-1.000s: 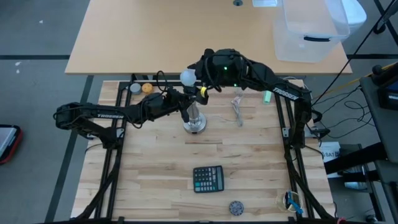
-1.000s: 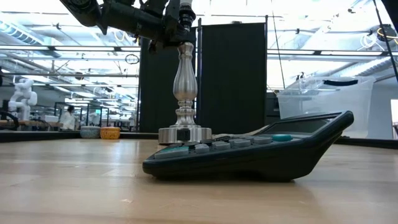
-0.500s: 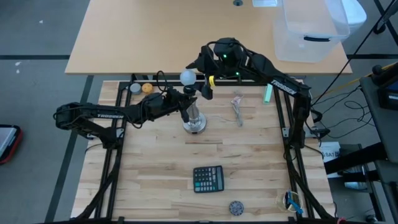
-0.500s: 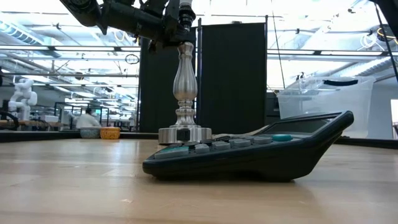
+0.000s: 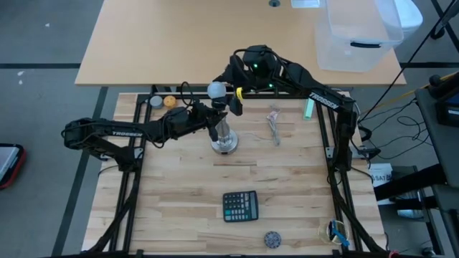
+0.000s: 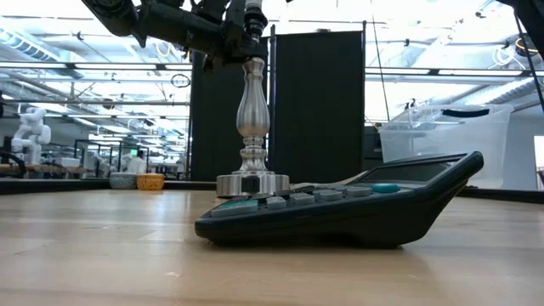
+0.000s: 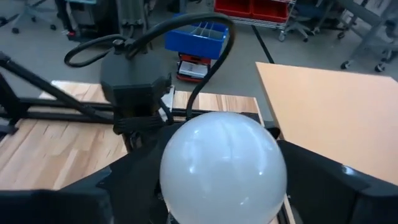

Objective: Screw lightbulb
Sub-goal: Insert the light bulb into the lamp

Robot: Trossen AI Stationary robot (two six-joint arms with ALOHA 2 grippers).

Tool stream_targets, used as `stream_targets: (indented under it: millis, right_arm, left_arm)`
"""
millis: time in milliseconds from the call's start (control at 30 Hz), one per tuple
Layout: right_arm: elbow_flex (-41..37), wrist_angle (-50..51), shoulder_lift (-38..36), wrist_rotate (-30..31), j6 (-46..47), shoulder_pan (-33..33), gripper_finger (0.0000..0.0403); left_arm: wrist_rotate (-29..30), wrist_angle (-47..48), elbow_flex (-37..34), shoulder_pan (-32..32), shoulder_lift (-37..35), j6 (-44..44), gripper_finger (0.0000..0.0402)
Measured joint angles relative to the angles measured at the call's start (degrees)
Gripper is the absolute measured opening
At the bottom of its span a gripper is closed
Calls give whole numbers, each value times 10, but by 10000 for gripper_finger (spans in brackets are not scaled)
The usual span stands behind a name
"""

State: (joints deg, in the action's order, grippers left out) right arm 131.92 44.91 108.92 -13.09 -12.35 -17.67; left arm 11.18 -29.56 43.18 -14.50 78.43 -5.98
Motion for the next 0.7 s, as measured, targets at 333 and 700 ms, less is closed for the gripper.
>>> stream_targets:
  millis: [333,700]
  right_arm:
    - [0,1,0,51,100,5,268]
    - [0,2,-1,192,165,55,269]
  left_arm:
    - [1,-1,0,0,0,-1,73]
    - [0,0,0,0,0,1,73]
